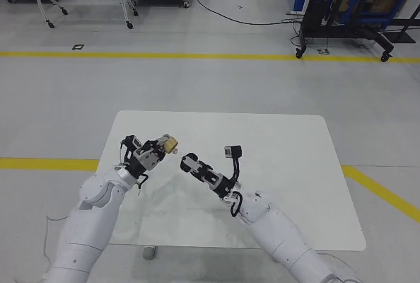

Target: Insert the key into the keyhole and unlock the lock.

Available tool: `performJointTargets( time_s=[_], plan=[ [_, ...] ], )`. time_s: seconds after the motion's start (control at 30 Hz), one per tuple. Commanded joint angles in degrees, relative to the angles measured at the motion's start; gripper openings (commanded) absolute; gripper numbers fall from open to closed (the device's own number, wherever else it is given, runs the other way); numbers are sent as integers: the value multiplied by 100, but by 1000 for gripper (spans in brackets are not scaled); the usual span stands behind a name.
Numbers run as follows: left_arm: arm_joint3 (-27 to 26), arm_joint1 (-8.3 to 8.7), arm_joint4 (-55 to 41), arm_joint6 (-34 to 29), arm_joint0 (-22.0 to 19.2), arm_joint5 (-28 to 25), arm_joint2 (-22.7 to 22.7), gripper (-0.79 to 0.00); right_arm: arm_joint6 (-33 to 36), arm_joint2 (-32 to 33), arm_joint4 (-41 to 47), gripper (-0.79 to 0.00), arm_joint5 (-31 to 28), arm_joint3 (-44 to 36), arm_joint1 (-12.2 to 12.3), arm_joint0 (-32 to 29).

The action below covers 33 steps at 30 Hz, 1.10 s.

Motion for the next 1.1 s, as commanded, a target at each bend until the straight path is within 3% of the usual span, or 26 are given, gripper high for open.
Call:
performJointTargets(
  time_s=[0.0,0.03,0.07,0.2,0.23,0.33,0.8,1.07],
  plan=[
    [-170,0,119,1,84,-133,29,-785,1372,148,1540,-259,802,-15,72,78],
    [-218,0,142,3,112,-169,33,-785,1813,225,2032,-357,1130,9,95,102],
    [-270,0,187,-18,131,-183,52,-785,2197,304,2431,-394,1378,40,113,135],
    [-334,-6,224,-106,159,-188,124,-785,3545,449,3892,-440,2614,245,121,220],
    [-331,-10,208,-121,161,-197,138,-785,3736,505,4069,-477,2878,372,129,293],
    [-297,-19,145,-175,159,-211,166,-785,4008,501,4235,-480,3381,610,119,460],
    [-327,-21,160,-264,162,-211,179,-785,3841,214,3955,-449,3442,1029,-35,754],
    [-335,-31,246,-195,167,-227,235,-785,3896,170,3817,-533,3316,966,-65,679]
  ],
)
